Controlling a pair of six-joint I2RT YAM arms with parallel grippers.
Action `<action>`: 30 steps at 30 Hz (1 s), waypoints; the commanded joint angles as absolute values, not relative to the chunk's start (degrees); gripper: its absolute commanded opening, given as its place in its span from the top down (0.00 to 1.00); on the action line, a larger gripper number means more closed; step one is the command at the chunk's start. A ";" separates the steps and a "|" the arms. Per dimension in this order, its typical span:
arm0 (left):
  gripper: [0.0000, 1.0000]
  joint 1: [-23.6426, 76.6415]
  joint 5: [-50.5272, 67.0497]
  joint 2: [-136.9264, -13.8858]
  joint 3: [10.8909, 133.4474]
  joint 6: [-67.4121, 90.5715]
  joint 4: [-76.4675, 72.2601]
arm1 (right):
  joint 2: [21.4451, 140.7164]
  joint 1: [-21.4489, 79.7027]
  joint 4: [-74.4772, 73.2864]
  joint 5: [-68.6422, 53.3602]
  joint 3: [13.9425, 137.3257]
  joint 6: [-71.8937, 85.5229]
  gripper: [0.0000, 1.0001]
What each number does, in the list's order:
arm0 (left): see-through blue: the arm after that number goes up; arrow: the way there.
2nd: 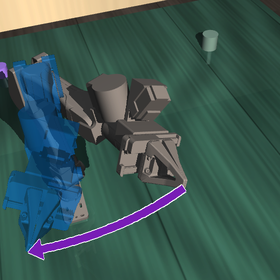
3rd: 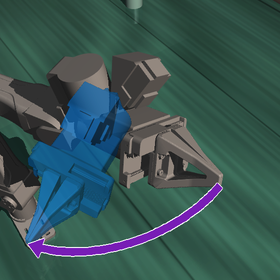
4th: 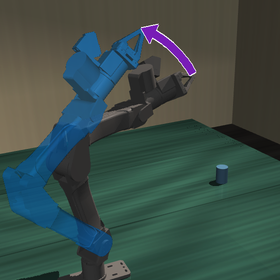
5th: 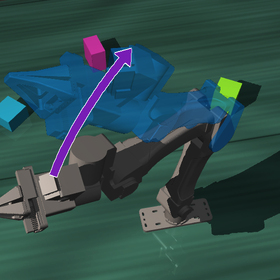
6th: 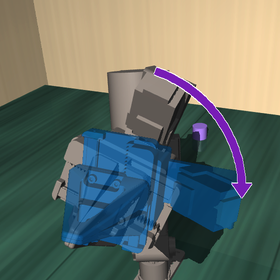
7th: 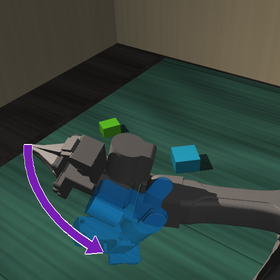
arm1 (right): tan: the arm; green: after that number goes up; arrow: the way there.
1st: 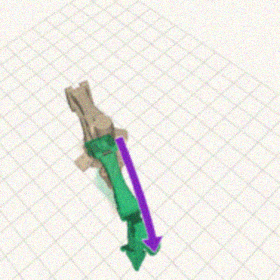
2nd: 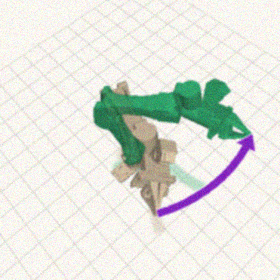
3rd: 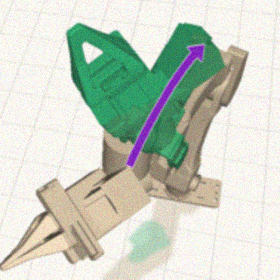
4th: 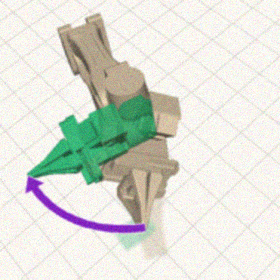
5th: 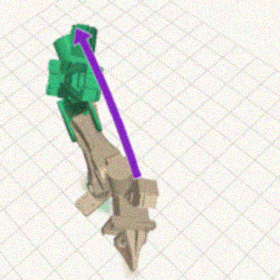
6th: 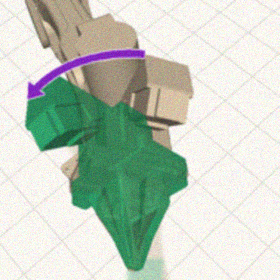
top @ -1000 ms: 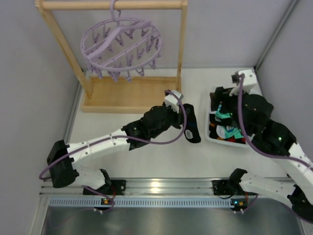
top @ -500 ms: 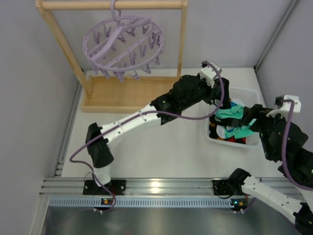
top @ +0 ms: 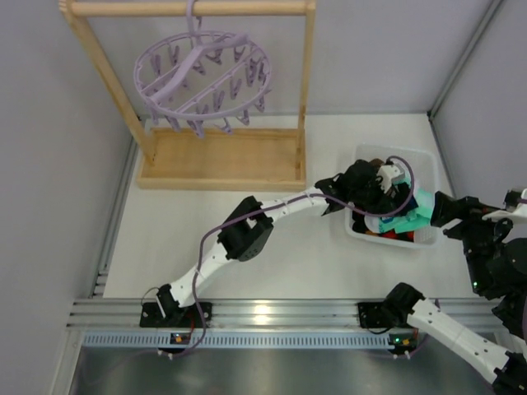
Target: Remove the socks clipped to the hanger
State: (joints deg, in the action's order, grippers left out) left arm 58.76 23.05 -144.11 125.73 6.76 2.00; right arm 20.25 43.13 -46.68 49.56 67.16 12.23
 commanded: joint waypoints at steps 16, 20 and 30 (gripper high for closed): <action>0.54 58.97 17.76 -139.14 125.96 12.48 8.17 | 19.69 42.71 -47.02 47.11 64.34 12.13 0.38; 0.39 58.89 14.95 -131.60 122.18 14.32 8.35 | 20.39 42.71 -47.29 47.20 64.34 12.30 0.37; 0.02 58.89 9.41 -118.57 110.05 17.05 11.77 | 24.43 42.71 -44.13 46.23 62.14 13.27 0.37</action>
